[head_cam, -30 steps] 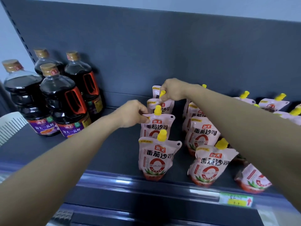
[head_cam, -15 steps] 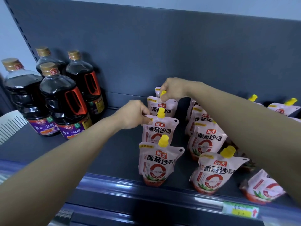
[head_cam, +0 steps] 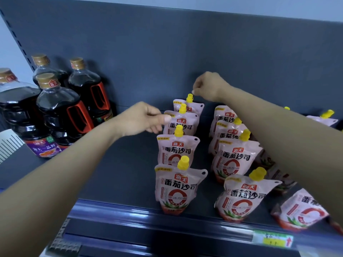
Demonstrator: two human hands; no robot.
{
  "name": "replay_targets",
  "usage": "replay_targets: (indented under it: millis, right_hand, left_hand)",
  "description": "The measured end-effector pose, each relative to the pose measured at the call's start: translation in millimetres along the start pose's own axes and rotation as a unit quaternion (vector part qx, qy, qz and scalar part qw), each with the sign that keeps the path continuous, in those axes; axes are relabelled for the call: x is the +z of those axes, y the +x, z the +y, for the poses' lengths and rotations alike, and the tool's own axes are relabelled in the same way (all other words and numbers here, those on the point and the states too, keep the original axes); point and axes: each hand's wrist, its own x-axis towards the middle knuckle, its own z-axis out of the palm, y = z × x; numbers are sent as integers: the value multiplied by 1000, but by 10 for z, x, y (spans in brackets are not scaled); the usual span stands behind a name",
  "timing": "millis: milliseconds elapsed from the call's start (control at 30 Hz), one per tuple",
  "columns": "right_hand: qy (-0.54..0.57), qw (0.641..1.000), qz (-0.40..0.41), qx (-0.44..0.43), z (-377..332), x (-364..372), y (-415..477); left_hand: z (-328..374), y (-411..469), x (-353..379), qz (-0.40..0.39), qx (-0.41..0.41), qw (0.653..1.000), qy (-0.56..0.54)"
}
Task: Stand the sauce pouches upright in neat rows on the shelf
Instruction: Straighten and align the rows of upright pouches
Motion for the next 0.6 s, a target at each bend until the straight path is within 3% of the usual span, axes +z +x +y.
replay_targets:
  millis: [133, 300, 600]
  right_hand:
    - [-51, 996, -68, 13, 50, 107, 82]
    - [-29, 993, -118, 6, 55, 273, 212]
    - [25, 995, -88, 25, 15, 409, 429]
  left_hand:
    - [-46, 228, -48, 80, -2, 996, 34]
    - [-132, 548, 117, 67, -25, 993, 90]
    - [-240, 704, 187, 81, -35, 994, 65]
